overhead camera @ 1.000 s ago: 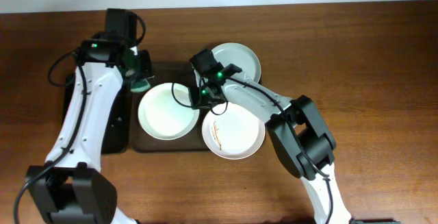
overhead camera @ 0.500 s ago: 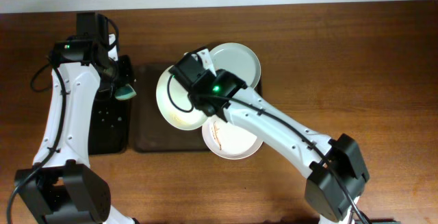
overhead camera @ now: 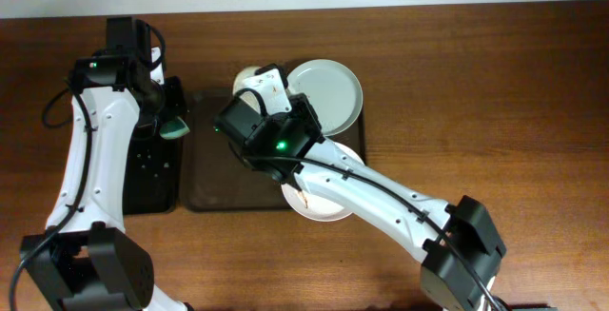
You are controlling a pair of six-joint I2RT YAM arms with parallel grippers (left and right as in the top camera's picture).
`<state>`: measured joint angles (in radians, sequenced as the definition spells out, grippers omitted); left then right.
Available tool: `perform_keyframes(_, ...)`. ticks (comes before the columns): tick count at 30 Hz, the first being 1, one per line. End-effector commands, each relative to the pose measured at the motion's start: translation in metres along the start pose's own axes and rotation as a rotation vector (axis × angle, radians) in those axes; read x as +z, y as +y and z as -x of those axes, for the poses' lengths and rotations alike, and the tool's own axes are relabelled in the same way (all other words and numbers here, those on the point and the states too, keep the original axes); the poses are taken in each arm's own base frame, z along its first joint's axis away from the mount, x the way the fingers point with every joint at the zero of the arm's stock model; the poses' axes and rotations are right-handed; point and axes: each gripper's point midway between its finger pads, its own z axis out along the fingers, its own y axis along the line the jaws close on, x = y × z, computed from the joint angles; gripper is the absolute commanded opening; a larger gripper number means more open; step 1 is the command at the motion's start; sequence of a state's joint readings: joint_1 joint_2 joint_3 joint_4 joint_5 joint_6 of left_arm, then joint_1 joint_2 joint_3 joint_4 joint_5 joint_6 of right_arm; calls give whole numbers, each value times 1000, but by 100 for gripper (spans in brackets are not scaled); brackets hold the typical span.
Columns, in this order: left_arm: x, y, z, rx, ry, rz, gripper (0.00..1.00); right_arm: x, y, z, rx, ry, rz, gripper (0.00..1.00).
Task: Clean dirty plates on tray and stack at the side
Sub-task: 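Lift the left sponge away and raise the plate with the right gripper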
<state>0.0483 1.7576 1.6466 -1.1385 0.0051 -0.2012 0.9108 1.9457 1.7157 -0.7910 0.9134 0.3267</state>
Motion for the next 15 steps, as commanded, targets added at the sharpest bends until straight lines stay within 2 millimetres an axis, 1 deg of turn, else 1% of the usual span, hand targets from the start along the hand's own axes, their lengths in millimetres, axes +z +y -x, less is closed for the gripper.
perform_keyframes(1,-7,-2,2,19,-16,-18,1,-25,-28,27,10,-129,-177,4)
perform_keyframes(3,-7,-2,2,19,-16,-18,1,-40,-28,34,2,-181,-228,4)
perform_keyframes(5,-7,-2,2,19,-16,-17,1,-54,-34,39,6,-228,-304,4)
perform_keyframes(8,-7,-2,2,19,-16,-18,1,-70,-38,43,9,-272,-370,4)
perform_keyframes(15,-7,-2,2,19,-17,-18,1,-73,-37,43,7,-277,-373,4)
